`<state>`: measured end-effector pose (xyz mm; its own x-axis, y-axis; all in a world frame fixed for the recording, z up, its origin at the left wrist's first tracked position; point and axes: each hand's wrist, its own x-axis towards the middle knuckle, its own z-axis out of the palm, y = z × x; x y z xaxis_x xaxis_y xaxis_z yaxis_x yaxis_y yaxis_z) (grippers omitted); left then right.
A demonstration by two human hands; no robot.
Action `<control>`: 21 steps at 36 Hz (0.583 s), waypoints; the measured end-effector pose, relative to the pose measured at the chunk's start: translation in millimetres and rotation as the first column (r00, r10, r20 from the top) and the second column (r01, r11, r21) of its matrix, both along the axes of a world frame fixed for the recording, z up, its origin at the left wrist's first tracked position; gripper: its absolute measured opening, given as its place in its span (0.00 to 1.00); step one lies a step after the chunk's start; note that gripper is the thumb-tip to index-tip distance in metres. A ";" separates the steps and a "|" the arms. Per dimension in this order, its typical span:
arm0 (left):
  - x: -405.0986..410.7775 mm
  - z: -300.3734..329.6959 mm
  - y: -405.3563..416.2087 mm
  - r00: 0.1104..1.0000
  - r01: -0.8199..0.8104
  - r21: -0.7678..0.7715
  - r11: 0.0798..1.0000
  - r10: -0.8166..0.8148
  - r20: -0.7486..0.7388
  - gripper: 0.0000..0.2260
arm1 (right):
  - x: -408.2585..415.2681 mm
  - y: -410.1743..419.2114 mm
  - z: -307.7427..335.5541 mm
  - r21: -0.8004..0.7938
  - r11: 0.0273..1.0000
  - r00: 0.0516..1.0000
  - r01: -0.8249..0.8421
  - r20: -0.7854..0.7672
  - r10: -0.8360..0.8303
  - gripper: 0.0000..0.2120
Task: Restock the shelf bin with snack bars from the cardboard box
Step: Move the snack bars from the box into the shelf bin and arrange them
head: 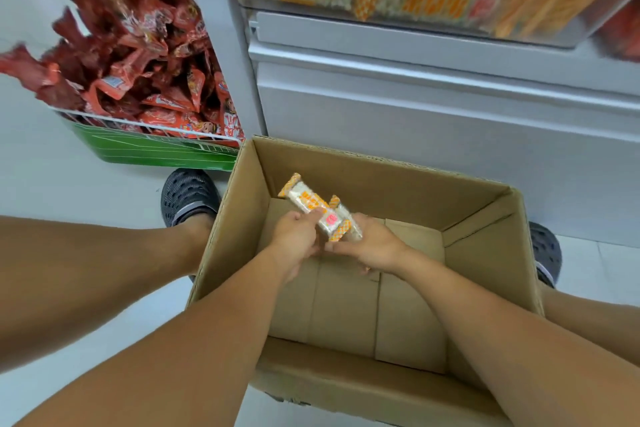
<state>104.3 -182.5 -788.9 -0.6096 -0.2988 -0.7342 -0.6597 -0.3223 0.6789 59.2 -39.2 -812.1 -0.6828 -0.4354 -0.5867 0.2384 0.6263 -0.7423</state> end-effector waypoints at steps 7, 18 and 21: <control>10.9 43.1 -3.8 0.968 0.253 0.107 0.962 -0.251 -0.030 0.08 | -3.1 34.4 58.2 -0.072 0.994 0.867 0.087 -0.486 -0.111 0.20; -17.9 183.9 -26.6 0.767 0.642 0.311 0.701 -0.585 -0.265 0.20 | -21.9 63.7 219.0 0.373 0.846 0.074 -0.382 -0.900 0.430 0.23; -27.2 241.1 -17.0 0.564 0.823 0.115 0.556 -0.778 -0.277 0.31 | -27.2 67.9 269.8 0.465 0.809 -0.067 -0.359 -0.878 0.475 0.23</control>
